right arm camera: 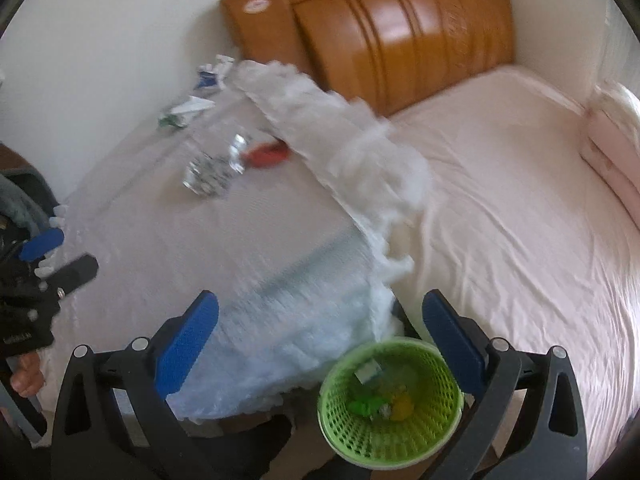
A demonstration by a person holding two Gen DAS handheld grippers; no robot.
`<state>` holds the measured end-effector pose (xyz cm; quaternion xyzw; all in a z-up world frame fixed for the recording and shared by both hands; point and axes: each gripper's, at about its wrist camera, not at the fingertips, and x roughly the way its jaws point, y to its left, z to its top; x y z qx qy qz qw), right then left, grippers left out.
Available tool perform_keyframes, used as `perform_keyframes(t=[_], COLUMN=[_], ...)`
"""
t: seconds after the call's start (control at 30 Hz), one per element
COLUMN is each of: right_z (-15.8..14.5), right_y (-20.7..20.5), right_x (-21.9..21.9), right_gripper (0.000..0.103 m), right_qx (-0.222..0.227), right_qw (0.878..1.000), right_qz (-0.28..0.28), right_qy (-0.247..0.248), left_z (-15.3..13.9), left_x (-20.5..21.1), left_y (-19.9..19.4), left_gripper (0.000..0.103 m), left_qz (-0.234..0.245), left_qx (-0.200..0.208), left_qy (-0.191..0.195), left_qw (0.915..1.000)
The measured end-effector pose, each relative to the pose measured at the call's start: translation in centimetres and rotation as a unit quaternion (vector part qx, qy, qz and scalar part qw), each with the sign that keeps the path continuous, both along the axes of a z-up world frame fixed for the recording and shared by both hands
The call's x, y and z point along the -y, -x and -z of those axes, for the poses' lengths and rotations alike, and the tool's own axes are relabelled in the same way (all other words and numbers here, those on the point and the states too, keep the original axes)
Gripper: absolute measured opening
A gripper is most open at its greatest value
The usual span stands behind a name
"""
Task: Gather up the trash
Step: 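Move both open tools back over the table, then grasp the silver blister pack with the left tool while the right grasps the foil packet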
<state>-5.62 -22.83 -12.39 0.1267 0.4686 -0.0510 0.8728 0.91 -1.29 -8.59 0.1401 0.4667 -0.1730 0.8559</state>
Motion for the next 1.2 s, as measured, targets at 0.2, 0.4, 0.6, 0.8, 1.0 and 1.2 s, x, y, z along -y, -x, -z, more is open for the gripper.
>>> perform_keyframes(t=[0.2, 0.4, 0.6, 0.8, 1.0, 1.2], right_z=[1.2, 2.8, 4.1, 4.9, 5.7, 5.1], right_y=[-8.2, -13.9, -16.2, -17.7, -18.4, -18.0], right_x=[-0.8, -0.7, -2.1, -3.4, -3.2, -2.3], right_gripper=[0.101, 0.093, 0.093, 0.082, 0.055, 0.039], right_qx=[-0.012, -0.034, -0.048, -0.052, -0.064, -0.053], right_qw=[0.996, 0.985, 0.977, 0.977, 0.980, 0.985], right_qz=[-0.070, -0.119, -0.163, -0.173, -0.160, -0.148], right_qy=[0.055, 0.121, 0.128, 0.117, 0.101, 0.077], left_z=[0.1, 0.5, 1.0, 1.2, 1.3, 1.5], left_x=[-1.6, -2.6, -3.3, -3.6, -3.4, -1.5], left_y=[-0.9, -1.1, -1.3, -1.7, -2.0, -2.7], left_gripper=[0.096, 0.096, 0.096, 0.096, 0.096, 0.096], left_qz=[-0.029, -0.057, -0.072, -0.080, -0.075, -0.054], left_qx=[-0.006, -0.018, -0.025, -0.028, -0.030, -0.039], left_qy=[-0.007, -0.001, 0.002, 0.004, 0.004, 0.007], left_qw=[0.9995, 0.9982, 0.9971, 0.9964, 0.9967, 0.9977])
